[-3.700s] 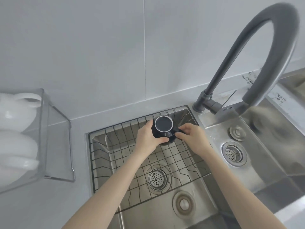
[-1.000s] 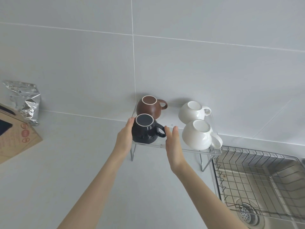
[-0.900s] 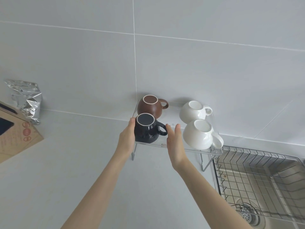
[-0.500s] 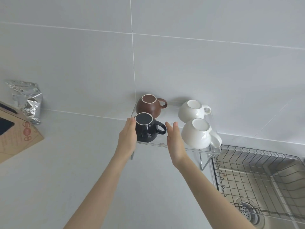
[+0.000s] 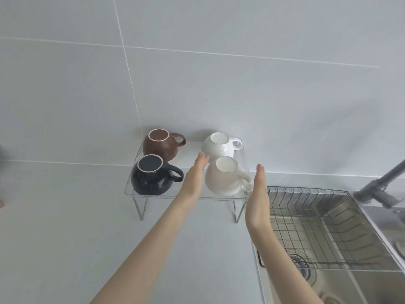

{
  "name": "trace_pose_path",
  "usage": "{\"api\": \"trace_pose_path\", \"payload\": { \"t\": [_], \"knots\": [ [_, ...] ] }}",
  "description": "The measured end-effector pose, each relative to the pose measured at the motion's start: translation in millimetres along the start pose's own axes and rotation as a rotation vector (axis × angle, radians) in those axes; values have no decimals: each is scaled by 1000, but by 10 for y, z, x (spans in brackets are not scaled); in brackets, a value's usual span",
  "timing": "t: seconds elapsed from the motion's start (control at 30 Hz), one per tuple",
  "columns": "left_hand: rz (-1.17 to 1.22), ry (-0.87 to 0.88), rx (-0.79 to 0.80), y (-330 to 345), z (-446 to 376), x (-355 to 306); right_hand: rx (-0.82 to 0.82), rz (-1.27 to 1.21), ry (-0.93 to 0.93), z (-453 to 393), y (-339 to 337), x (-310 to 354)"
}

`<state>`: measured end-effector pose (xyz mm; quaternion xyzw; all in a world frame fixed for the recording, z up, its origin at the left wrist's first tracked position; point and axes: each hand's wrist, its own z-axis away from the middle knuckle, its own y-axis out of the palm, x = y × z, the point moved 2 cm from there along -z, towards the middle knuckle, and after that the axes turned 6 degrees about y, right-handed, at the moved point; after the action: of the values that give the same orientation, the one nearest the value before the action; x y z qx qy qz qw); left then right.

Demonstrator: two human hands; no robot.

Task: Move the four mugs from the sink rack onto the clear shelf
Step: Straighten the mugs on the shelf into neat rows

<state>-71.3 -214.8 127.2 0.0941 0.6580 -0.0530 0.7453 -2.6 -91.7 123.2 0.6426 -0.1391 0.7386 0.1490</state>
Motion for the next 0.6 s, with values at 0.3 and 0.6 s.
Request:
{"api": "trace_pose_path", "payload": {
  "t": [0.3,0.6],
  "knots": [
    [9,-23,-58,175,-71,126,59,14,183,-48,-90,-334],
    [92,-41,-154,195,25,251,159,-27,197,-154,-160,-233]
  ]
}}
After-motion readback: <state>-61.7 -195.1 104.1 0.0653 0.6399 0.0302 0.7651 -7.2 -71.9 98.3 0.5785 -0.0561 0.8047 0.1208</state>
